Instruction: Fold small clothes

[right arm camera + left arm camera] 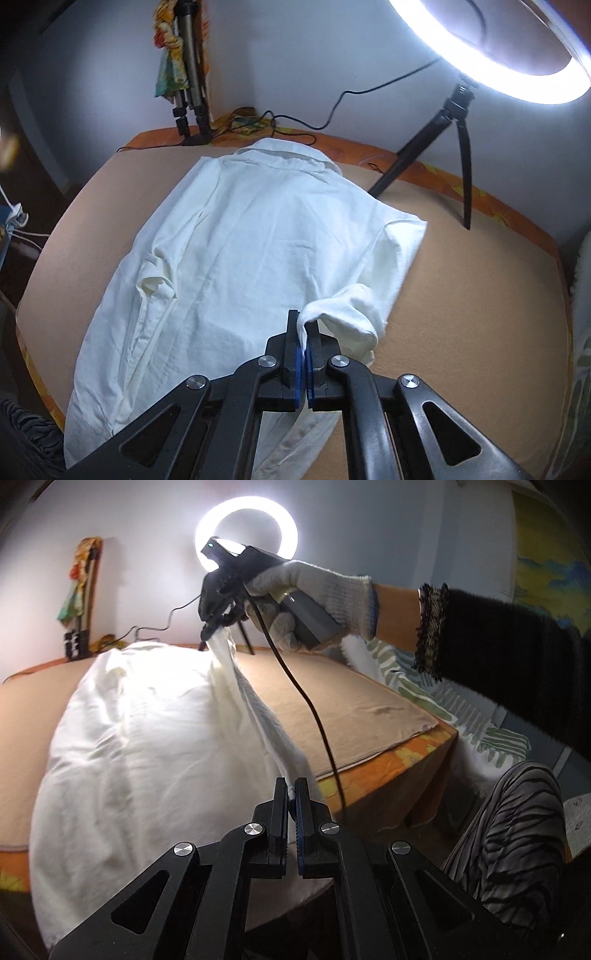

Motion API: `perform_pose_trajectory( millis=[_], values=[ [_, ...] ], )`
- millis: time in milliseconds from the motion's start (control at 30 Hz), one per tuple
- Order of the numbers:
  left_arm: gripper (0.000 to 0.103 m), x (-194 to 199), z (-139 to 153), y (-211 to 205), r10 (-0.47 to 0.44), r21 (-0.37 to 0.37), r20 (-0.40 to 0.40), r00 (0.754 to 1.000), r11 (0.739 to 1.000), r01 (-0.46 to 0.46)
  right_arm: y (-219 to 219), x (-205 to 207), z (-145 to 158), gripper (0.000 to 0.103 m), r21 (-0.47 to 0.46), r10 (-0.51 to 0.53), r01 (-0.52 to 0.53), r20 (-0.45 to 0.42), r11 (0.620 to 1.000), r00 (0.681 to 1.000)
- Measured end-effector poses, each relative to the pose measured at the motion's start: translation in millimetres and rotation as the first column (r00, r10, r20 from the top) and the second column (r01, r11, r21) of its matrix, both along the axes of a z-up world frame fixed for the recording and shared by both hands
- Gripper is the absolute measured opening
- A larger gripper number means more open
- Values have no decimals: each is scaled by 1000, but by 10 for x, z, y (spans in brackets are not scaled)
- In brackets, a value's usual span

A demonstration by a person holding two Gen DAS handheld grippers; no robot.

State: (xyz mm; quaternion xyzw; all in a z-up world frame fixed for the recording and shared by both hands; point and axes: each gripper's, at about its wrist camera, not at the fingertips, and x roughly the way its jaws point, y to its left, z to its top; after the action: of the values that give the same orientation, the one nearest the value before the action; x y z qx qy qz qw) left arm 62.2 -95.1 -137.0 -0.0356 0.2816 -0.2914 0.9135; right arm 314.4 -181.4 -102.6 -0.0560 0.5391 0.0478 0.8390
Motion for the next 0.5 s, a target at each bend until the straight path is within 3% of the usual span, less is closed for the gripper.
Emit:
perform_pose_trajectory(
  millis=[500],
  values=[
    [2, -63, -261, 400, 86, 15, -75, 993, 996, -85, 1264, 180, -569, 0, -143, 204, -212, -69, 967, 977]
  ],
)
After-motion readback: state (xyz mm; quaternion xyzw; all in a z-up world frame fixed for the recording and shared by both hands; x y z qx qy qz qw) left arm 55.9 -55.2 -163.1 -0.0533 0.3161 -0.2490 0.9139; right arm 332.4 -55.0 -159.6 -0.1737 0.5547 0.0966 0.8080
